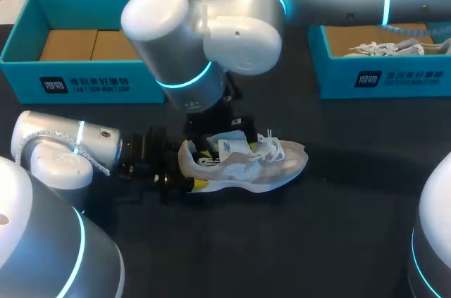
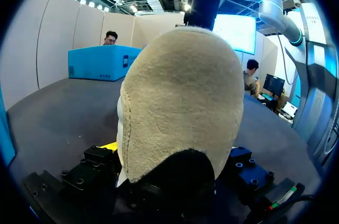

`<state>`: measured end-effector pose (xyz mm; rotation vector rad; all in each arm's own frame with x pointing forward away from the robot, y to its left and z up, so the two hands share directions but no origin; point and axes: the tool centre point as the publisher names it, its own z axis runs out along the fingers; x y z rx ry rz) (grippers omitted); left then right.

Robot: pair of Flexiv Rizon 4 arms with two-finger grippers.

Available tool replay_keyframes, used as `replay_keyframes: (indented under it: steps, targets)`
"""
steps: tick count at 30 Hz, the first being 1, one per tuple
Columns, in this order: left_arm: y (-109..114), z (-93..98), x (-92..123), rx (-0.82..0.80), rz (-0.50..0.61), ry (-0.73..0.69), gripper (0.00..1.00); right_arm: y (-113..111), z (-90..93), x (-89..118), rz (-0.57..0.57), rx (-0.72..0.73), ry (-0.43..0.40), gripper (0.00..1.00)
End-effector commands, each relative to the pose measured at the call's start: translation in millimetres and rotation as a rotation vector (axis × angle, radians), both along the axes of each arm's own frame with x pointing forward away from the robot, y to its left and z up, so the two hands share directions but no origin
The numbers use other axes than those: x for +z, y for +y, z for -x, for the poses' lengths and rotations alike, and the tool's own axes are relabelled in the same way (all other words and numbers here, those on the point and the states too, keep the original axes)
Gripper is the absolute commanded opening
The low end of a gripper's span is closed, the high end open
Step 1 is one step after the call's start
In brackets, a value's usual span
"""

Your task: Take the shoe out of the shoebox, open the shoe tongue, remove and reinsert the insole, then place the shoe into the shoebox

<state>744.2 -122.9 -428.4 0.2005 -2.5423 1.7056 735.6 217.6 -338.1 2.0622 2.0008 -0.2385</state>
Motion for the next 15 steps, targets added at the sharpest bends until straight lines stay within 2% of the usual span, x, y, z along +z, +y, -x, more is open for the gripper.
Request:
replay_keyframes:
  steps: [1, 10, 15]
  targets:
    - [-1.1, 0.0, -4.3, 0.002, -0.004, 0.001, 0.0, 5.8, 1.6, -7.6, 0.087, -0.03, -0.01, 1.0]
    - [-1.1, 0.0, -4.3, 0.002, -0.004, 0.001, 0.0, -1.3, -0.5, -22.8, 0.169, -0.05, -0.017, 1.0]
    - [-1.1, 0.0, -4.3, 0.002, -0.004, 0.001, 0.0, -14.9, 0.9, -25.6, 0.215, -0.072, -0.01, 1.0]
